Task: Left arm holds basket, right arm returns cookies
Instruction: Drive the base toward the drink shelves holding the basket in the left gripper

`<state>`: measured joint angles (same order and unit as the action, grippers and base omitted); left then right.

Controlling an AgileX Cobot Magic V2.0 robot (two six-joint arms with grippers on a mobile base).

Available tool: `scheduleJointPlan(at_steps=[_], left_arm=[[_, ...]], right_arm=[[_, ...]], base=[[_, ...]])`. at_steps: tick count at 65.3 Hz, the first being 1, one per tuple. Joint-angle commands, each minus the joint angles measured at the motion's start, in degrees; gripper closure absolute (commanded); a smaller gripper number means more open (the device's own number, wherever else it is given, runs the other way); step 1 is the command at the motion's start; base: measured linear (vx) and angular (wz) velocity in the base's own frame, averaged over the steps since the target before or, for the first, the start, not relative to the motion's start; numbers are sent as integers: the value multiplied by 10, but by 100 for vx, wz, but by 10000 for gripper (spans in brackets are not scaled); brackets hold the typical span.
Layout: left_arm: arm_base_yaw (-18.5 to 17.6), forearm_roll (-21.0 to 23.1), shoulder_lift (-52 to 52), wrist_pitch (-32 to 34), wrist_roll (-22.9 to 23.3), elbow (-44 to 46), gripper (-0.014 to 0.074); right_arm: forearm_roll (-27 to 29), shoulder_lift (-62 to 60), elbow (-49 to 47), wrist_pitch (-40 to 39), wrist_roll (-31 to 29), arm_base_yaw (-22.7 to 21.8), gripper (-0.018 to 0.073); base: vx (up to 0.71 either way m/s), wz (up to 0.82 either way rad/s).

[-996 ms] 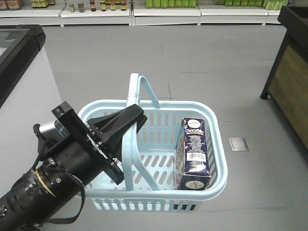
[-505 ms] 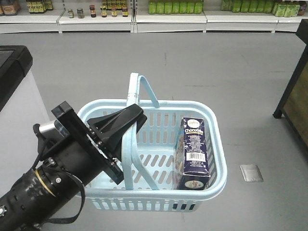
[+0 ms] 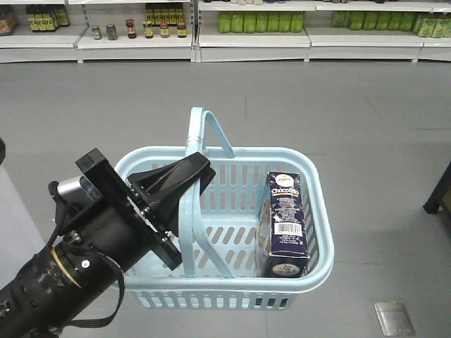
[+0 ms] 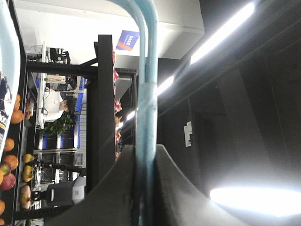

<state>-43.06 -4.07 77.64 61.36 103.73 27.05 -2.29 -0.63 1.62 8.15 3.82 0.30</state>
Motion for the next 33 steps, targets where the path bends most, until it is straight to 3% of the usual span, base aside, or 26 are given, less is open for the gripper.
scheduleJointPlan(at_steps=[1, 33], left_arm=[[-3, 6, -20, 83, 0, 17, 596], [-3, 6, -20, 83, 0, 17, 596]], right_arm=[[-2, -5, 10, -43, -5, -3, 566], [-2, -5, 10, -43, -5, -3, 566]], base=[[57, 1], [57, 2]])
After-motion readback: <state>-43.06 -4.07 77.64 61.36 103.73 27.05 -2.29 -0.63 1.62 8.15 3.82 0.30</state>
